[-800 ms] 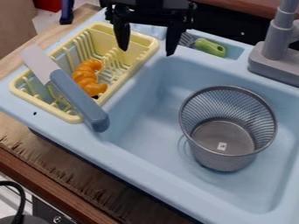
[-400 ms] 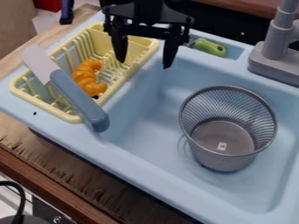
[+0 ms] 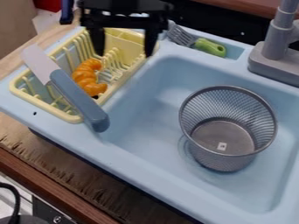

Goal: Move the knife from the yellow basket to the sink

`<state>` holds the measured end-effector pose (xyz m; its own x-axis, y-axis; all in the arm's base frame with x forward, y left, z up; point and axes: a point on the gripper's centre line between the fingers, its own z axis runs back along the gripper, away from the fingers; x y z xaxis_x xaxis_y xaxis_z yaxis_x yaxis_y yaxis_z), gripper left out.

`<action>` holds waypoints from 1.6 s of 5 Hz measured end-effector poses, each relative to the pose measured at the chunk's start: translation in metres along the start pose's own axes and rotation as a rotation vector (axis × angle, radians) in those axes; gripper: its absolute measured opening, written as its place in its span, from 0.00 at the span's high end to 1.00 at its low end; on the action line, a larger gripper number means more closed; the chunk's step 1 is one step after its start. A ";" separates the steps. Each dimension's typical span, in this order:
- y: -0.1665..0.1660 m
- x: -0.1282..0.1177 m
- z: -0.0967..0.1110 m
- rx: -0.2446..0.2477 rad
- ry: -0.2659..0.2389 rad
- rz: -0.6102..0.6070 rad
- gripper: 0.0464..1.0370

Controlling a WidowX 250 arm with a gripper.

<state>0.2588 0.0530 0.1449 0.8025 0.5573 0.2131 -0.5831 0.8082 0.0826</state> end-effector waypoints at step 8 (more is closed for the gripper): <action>0.063 -0.046 -0.028 0.044 0.076 0.569 0.08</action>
<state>0.1890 0.0838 0.1130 0.3671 0.9154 0.1652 -0.9290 0.3697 0.0163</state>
